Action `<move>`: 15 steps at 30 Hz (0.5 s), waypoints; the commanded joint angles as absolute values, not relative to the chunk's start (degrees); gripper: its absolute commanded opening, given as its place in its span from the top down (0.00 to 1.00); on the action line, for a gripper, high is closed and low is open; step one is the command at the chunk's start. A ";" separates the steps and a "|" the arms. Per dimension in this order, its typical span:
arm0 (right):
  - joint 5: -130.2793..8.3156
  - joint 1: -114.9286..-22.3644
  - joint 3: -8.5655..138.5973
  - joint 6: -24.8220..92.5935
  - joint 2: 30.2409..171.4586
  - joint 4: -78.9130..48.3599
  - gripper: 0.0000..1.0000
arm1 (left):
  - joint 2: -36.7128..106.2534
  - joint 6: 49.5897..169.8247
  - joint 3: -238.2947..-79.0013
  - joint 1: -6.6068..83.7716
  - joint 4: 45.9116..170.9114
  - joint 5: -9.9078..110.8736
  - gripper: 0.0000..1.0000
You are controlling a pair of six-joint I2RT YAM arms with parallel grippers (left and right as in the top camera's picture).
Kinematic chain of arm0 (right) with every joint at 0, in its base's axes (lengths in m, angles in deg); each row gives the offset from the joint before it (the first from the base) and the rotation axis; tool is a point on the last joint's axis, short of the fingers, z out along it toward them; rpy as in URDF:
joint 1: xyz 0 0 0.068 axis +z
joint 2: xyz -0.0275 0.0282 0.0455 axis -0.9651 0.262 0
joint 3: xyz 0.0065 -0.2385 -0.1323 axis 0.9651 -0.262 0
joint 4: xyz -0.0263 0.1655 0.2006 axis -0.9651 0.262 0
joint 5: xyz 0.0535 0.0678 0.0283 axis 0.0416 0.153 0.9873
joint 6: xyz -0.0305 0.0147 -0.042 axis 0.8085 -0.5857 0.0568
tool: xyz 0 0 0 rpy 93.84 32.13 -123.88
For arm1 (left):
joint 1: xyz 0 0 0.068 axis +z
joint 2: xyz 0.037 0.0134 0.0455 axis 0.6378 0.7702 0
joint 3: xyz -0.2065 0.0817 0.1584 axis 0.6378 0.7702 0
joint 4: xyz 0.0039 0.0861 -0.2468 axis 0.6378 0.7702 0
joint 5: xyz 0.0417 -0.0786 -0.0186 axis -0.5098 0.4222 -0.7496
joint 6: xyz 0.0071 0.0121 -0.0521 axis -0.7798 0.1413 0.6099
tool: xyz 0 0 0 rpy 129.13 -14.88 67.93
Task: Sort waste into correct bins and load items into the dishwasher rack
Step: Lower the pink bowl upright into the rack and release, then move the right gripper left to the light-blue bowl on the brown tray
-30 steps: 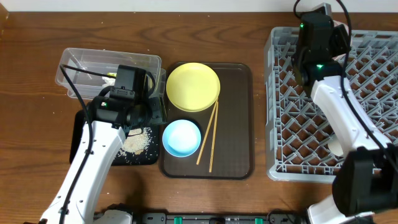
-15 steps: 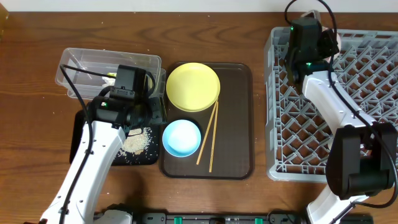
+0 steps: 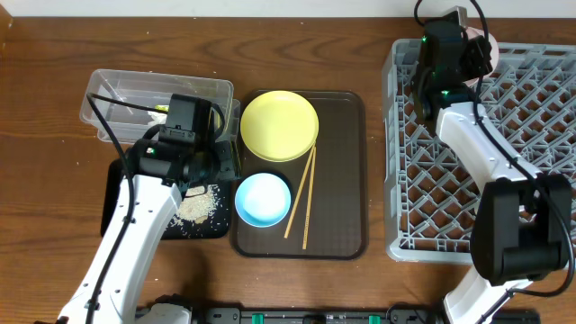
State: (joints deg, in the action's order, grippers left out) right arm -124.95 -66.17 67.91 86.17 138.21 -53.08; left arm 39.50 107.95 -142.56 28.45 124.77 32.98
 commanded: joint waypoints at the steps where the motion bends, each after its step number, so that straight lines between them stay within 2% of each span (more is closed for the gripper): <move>1: -126.69 -63.56 68.28 87.57 139.46 -53.58 0.99 | 39.20 107.79 -142.74 28.58 124.90 32.45 0.39; 15: -128.55 -58.73 68.26 88.13 142.74 -52.77 0.99 | 39.20 107.79 -142.74 28.58 124.95 32.45 0.39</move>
State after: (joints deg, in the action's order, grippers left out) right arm -126.21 -59.89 67.91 87.65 140.95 -53.01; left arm 39.50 107.95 -142.56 28.45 124.79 32.98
